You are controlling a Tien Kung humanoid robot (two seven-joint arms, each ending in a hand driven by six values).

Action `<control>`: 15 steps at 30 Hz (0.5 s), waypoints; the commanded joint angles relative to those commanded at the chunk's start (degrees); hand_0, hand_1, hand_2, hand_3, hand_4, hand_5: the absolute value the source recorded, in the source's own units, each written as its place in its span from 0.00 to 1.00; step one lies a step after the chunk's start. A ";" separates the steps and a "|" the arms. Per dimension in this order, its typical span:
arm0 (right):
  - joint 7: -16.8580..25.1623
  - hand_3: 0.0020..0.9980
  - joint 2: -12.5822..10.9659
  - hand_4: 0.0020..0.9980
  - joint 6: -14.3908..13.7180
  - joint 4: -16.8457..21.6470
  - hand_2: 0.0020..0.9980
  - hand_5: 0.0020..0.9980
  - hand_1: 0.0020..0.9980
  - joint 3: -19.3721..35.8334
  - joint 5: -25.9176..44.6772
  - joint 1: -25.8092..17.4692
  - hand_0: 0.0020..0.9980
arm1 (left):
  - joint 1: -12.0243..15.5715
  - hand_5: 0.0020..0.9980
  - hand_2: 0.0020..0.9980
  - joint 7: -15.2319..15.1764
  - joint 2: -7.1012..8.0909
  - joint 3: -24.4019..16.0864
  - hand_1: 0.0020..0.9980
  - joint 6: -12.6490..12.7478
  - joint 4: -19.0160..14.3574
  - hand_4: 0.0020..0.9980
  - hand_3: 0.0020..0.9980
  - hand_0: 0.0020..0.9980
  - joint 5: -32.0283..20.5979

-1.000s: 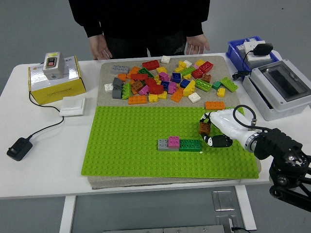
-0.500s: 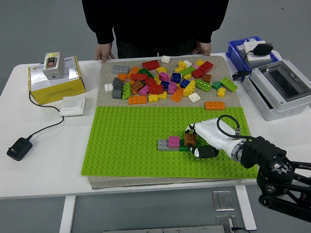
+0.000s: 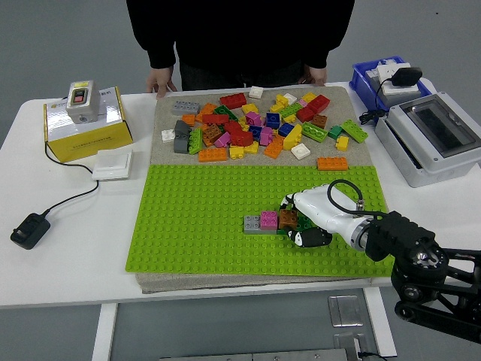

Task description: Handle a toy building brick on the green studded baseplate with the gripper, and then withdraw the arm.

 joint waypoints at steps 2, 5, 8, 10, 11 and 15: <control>0.17 0.60 0.24 0.45 -0.05 -0.46 0.51 0.31 0.17 -0.15 0.23 0.16 0.12 | -0.02 0.56 0.58 0.01 0.02 0.00 0.62 0.00 0.00 0.24 0.61 0.65 0.05; 0.29 0.60 0.52 0.45 0.00 -1.02 0.51 0.31 0.17 -0.24 0.39 0.29 0.12 | -0.06 0.56 0.58 -0.04 0.04 0.09 0.62 0.03 0.00 0.24 0.61 0.65 -0.06; 0.40 0.60 0.65 0.45 0.01 -1.28 0.51 0.31 0.17 -0.36 0.55 0.36 0.12 | -0.07 0.56 0.58 -0.06 0.04 0.12 0.62 0.05 0.00 0.23 0.61 0.65 -0.10; 0.47 0.60 0.69 0.45 0.02 -1.44 0.51 0.31 0.17 -0.42 0.73 0.42 0.12 | -0.08 0.56 0.58 -0.07 0.03 0.12 0.62 0.06 0.00 0.23 0.61 0.65 -0.12; 0.51 0.60 0.70 0.45 0.02 -1.51 0.51 0.31 0.17 -0.43 0.80 0.44 0.12 | -0.09 0.56 0.58 -0.08 0.03 0.13 0.62 0.06 0.00 0.23 0.61 0.65 -0.13; 0.64 0.60 0.73 0.42 0.03 -1.59 0.50 0.29 0.17 -0.48 1.05 0.48 0.12 | -0.09 0.56 0.58 -0.07 0.04 0.09 0.62 0.06 0.00 0.23 0.61 0.65 -0.11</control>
